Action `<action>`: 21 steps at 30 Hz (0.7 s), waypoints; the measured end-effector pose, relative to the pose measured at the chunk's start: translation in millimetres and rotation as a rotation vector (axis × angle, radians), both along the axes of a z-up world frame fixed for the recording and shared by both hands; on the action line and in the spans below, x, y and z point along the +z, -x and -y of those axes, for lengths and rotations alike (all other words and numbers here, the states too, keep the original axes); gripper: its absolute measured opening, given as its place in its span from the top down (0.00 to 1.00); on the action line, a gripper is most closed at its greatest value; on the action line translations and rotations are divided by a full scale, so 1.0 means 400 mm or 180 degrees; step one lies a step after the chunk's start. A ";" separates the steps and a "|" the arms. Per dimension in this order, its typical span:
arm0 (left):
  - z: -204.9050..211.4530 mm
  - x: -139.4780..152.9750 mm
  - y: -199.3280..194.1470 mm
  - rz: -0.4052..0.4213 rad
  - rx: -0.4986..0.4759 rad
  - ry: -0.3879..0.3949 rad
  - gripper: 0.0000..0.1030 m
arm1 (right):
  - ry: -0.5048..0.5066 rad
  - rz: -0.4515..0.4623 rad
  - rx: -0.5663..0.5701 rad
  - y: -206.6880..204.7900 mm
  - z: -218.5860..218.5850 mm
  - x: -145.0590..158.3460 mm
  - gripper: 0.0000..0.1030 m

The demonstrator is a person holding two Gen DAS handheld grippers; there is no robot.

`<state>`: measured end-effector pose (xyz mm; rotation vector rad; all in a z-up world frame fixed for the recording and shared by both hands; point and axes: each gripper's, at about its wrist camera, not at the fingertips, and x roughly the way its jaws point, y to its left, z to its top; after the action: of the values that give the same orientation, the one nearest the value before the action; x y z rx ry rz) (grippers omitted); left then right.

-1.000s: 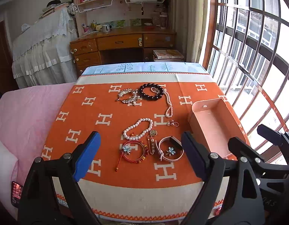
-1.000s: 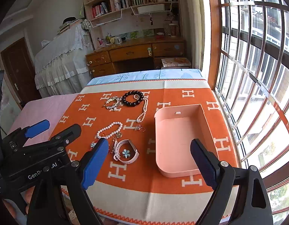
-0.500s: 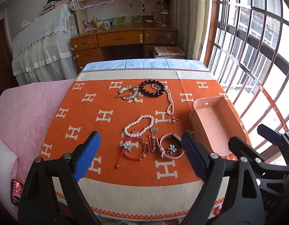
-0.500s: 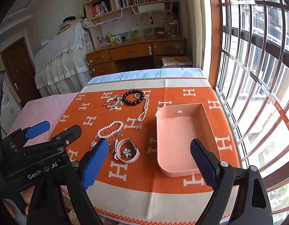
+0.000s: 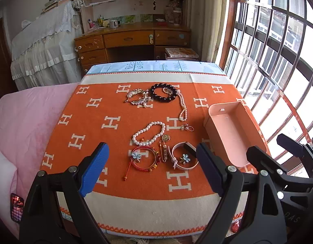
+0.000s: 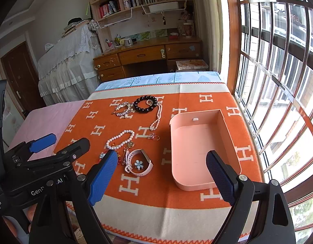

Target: Organize jewelry

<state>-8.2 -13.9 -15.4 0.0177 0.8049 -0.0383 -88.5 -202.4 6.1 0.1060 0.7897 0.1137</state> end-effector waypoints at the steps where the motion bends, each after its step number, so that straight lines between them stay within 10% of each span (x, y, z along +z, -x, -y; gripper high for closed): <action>1: 0.000 0.000 0.001 0.0002 0.0002 -0.0006 0.17 | 0.0001 -0.0003 0.0000 -0.005 -0.005 -0.001 0.12; 21: -0.013 -0.012 -0.030 -0.0106 -0.0054 0.0043 0.17 | -0.0039 -0.0048 0.0029 -0.025 -0.045 -0.020 0.12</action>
<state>4.0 -8.8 -20.0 0.0113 0.8378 -0.0603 -78.4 -184.3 -2.0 0.1149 0.8046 0.1264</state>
